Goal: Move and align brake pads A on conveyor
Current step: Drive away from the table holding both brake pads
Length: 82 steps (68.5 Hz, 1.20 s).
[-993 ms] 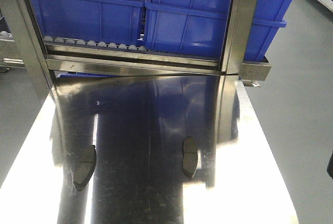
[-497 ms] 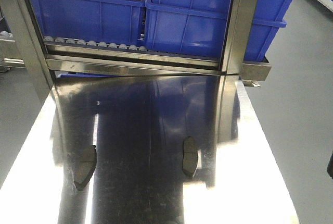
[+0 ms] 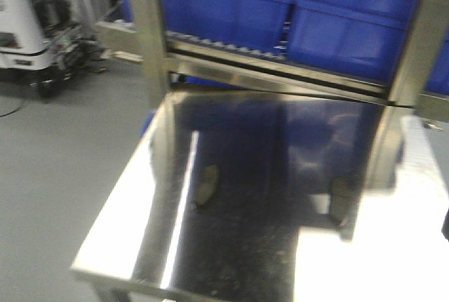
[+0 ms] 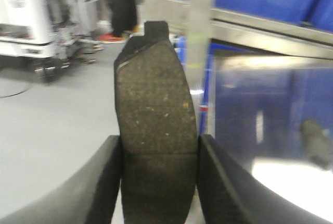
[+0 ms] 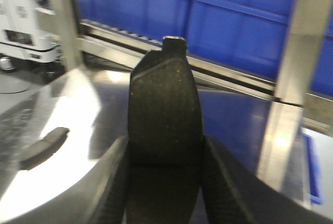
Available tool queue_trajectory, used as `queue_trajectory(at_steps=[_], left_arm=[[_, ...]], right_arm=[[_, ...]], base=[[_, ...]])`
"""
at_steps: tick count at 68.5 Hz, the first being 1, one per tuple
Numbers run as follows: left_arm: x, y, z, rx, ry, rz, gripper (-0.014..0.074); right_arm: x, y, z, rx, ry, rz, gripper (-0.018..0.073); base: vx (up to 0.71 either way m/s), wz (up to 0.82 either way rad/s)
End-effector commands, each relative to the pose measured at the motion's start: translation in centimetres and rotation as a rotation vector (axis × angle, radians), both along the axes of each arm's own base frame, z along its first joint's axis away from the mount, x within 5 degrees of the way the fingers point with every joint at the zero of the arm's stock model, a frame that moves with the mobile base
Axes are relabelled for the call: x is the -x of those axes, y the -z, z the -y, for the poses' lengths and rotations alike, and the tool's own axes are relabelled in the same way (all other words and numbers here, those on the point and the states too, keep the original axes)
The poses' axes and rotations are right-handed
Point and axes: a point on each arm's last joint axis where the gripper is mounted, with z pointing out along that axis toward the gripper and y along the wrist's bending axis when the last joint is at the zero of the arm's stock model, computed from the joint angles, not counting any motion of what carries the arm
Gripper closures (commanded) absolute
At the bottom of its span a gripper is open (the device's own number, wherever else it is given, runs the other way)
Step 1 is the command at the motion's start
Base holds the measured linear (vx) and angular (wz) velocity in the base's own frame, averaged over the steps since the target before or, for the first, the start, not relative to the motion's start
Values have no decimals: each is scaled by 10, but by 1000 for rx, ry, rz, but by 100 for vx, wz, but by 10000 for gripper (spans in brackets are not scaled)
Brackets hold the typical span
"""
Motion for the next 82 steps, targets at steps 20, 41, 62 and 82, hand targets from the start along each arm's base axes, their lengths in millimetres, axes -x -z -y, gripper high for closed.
queue_trajectory(at_steps=[20, 41, 62, 82], left_arm=[[-2, -18, 0, 11, -5, 123, 603], [-2, -18, 0, 11, -5, 123, 603], [-2, -18, 0, 11, -5, 123, 603], [-2, -18, 0, 11, -5, 123, 603]], right_arm=[[-1, -19, 0, -10, -3, 123, 566], [-1, -19, 0, -10, -3, 123, 566], [-1, -19, 0, -10, -3, 123, 566], [-1, -19, 0, -10, -3, 123, 566]], base=[[-18, 71], [-18, 71], [-18, 70], [-15, 75]])
